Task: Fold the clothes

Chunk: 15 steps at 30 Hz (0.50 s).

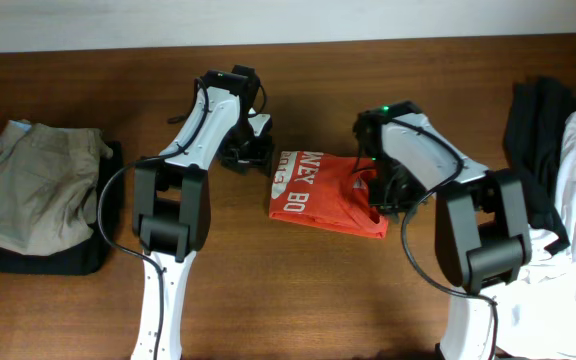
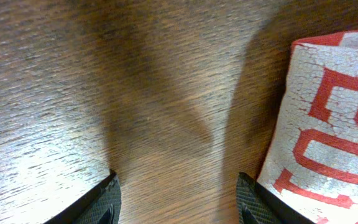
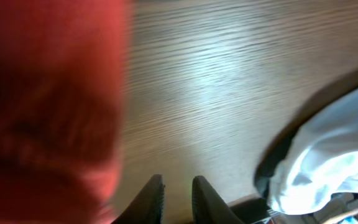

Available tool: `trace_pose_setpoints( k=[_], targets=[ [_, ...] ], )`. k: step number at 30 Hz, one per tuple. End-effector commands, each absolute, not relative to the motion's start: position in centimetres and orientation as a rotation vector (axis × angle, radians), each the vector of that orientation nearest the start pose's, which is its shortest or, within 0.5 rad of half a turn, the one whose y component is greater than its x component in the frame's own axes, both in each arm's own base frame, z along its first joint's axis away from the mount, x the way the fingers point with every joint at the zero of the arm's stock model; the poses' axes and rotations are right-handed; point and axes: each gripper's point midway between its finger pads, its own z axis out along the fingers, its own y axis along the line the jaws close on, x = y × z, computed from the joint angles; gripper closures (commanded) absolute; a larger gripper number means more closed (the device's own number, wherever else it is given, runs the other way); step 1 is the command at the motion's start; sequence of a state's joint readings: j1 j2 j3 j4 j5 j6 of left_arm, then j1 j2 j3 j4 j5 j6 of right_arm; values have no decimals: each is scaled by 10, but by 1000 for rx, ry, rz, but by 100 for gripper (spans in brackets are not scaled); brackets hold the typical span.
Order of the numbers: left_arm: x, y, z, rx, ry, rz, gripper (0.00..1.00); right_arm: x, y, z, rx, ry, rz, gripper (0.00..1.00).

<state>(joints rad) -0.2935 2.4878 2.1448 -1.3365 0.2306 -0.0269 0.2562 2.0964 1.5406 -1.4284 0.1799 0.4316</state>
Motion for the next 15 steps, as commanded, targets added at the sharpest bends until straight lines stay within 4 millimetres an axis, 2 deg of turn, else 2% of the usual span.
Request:
trace_pose_setpoints(
  k=[1, 2, 3, 6, 8, 9, 10, 12, 15],
  targets=[
    [445, -189, 29, 463, 3127, -494, 39, 319, -9, 35, 393, 3263, -662, 75],
    [454, -195, 36, 494, 3072, -518, 38, 321, -8, 31, 408, 3301, -521, 79],
    [467, -198, 43, 526, 3008, -516, 38, 318, 2, 28, 387, 3377, -289, 82],
    [502, -220, 63, 554, 2814, -611, 37, 318, 39, 33, 275, 3419, 304, 81],
    [507, -238, 72, 620, 2727, -716, 38, 315, 81, 51, 63, 3355, 788, 81],
    [502, -246, 72, 711, 2702, -709, 38, 316, 93, 63, 2, 3296, 934, 81],
    [496, -254, 68, 780, 2693, -693, 38, 319, 99, 77, -49, 3232, 990, 80],
    [488, -264, 60, 833, 2707, -642, 38, 326, 99, 92, -86, 3160, 962, 80],
    [472, -272, 46, 888, 2741, -631, 38, 329, 106, 91, -169, 3135, 954, 80]
  ],
)
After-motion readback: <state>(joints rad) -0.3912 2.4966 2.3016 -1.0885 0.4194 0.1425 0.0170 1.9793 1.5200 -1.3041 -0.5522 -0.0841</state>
